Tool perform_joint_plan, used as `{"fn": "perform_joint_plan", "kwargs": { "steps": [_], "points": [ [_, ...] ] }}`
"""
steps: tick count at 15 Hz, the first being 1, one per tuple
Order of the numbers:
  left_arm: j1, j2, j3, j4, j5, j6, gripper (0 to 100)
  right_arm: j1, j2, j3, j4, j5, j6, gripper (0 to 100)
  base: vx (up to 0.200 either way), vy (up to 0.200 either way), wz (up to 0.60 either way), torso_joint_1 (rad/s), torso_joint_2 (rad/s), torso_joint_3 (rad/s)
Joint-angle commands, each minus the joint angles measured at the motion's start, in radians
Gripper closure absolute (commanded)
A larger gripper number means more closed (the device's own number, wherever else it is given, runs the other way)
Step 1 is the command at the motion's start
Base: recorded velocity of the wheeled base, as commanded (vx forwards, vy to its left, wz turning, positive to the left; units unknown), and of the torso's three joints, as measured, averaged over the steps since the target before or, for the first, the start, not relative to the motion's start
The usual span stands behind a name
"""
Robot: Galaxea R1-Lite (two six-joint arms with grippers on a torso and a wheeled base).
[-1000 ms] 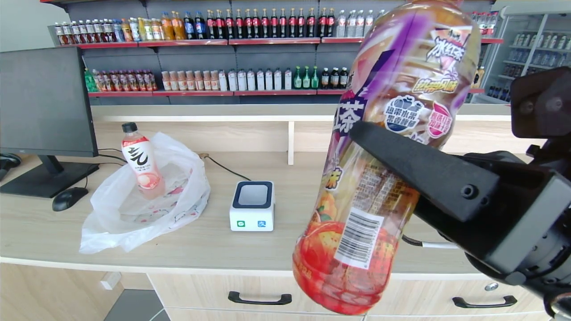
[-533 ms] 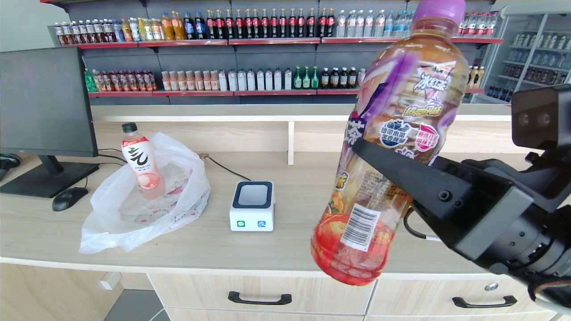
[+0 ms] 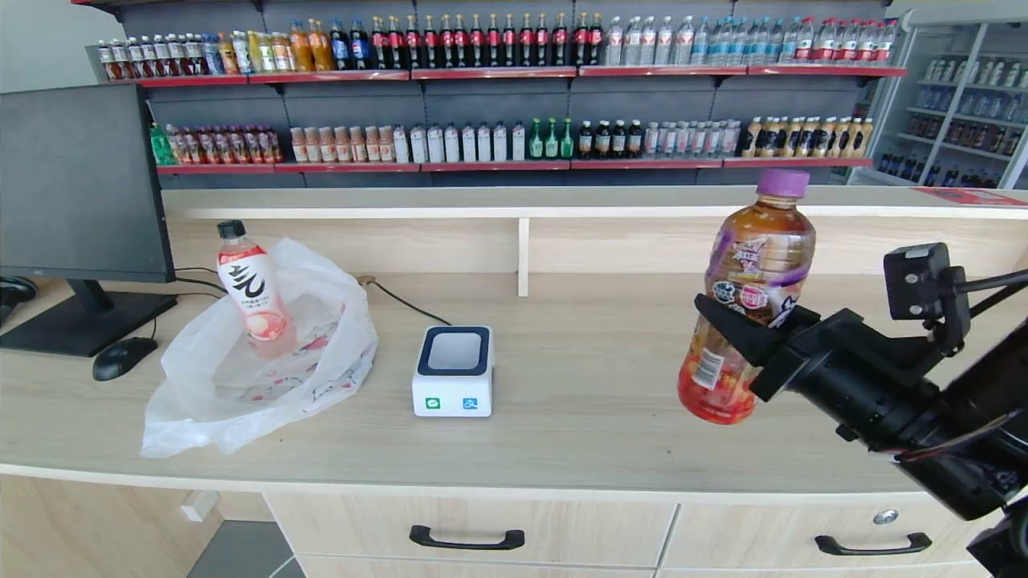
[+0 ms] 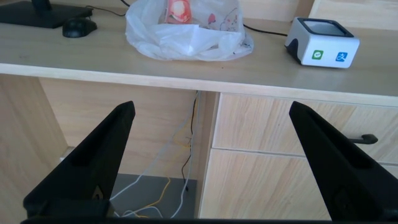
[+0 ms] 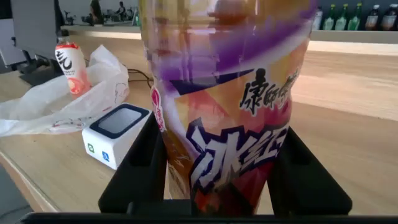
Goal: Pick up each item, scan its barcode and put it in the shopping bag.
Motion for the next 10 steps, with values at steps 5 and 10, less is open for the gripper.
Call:
{"fn": "perform_joint_plan", "kwargs": {
  "steps": [5,10],
  "points": [
    [0.0,0.0,0.0,0.0,0.0,0.001,0,-0.035,-0.038,0.043,-0.024,-0.155,-0.2,100,0.0,0.0,0.0,0.0,0.0,0.0],
    [0.0,0.0,0.0,0.0,0.0,-0.005,0,-0.041,-0.076,0.063,-0.024,-0.157,-0.191,100,0.0,0.0,0.0,0.0,0.0,0.0]
  ]
}}
